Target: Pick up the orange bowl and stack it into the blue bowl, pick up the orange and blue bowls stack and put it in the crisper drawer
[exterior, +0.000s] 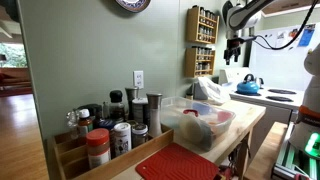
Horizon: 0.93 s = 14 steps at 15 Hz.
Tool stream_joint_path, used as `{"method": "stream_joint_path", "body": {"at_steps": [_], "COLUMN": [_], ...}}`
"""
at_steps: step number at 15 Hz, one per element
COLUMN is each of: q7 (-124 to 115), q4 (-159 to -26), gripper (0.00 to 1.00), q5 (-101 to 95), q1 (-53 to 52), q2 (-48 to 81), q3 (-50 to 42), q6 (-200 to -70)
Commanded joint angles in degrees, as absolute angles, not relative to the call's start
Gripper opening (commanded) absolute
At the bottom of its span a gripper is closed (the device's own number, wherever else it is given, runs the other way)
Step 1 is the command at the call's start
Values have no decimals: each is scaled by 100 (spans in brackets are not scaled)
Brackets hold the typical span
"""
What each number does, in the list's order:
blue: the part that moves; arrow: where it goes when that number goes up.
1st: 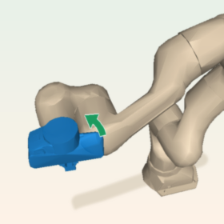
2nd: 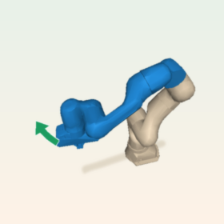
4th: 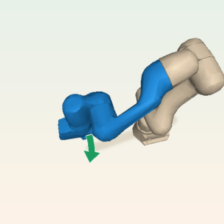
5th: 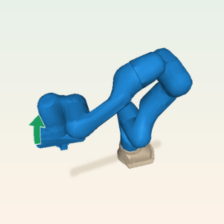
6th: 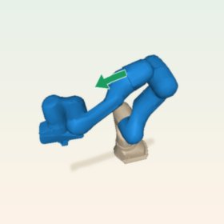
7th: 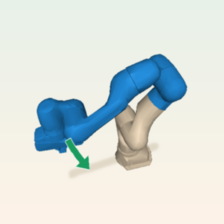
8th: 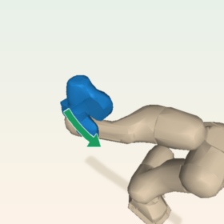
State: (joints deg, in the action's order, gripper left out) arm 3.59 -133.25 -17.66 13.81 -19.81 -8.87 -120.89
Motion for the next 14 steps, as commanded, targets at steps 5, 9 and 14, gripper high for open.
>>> {"method": "stream_joint_path", "body": {"at_steps": [5, 9, 14], "q7": [348, 79, 415], "q4": [-13312, -13633, -14230], "gripper": [100, 100, 100], "q5": [-1783, -1243, 51], "q1": [1327, 885, 69], "q2": [-1982, -2120, -2090], "q3": [-936, -554, -204], "q6": [-12070, -11452, -11102]}}
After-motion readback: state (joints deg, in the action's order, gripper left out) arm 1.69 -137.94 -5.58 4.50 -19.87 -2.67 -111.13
